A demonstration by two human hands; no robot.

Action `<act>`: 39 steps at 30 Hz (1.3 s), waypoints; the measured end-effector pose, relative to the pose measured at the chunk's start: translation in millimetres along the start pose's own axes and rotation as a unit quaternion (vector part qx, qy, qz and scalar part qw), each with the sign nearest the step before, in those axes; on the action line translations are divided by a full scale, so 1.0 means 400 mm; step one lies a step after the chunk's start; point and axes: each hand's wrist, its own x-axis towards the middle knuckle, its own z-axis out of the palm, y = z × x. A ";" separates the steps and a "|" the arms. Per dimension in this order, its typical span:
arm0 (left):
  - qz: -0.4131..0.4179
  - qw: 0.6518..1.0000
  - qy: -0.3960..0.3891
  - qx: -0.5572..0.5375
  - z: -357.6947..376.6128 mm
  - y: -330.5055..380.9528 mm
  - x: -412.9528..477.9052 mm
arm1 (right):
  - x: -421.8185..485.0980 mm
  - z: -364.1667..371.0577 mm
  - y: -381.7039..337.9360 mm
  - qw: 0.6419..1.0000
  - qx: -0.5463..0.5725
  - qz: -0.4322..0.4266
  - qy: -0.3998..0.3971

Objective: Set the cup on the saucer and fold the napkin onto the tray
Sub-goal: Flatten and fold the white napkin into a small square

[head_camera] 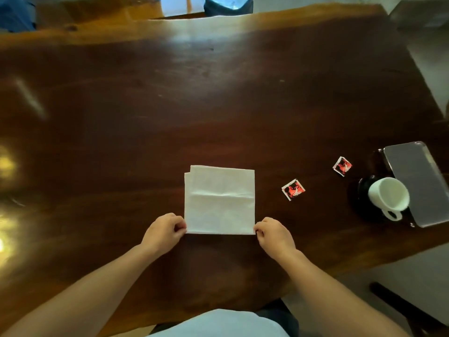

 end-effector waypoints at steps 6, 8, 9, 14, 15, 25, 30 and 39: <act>-0.039 0.991 0.091 -0.091 -0.044 0.054 0.146 | 0.130 -0.061 -0.047 0.990 0.127 0.052 0.040; -0.051 0.985 0.123 -0.109 -0.052 0.081 0.203 | 0.190 -0.076 -0.072 0.979 0.181 0.064 0.069; -0.055 0.983 0.129 -0.121 -0.054 0.091 0.228 | 0.218 -0.079 -0.082 0.974 0.197 0.071 0.083; -0.062 0.984 0.126 -0.110 -0.037 0.113 0.325 | 0.326 -0.095 -0.103 0.945 0.264 0.161 0.107; -0.074 0.983 0.128 -0.110 -0.035 0.117 0.336 | 0.339 -0.096 -0.100 0.934 0.292 0.178 0.104; 0.017 0.994 0.098 0.047 -0.084 0.196 0.255 | 0.235 -0.168 -0.076 0.908 0.416 0.052 0.022; 0.140 0.976 0.035 0.161 -0.089 0.240 0.176 | 0.141 -0.202 -0.060 0.893 0.437 -0.055 -0.093; 0.053 0.989 -0.060 0.124 -0.148 0.161 -0.038 | 0.043 -0.228 -0.002 0.879 0.413 -0.118 -0.208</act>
